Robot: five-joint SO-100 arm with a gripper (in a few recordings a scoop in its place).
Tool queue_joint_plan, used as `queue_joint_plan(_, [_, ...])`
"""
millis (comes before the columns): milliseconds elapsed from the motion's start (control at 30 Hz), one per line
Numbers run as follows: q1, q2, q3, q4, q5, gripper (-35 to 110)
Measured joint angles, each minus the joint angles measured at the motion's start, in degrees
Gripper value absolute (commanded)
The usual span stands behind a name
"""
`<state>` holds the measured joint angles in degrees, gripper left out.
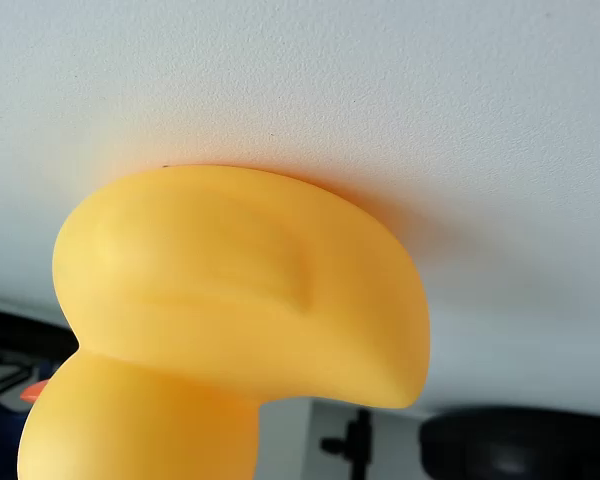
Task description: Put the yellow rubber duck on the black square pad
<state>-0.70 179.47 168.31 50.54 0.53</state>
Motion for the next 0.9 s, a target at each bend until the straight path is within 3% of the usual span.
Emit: queue_joint_plan(900, [-0.62,0.00,0.00,0.00,0.00,1])
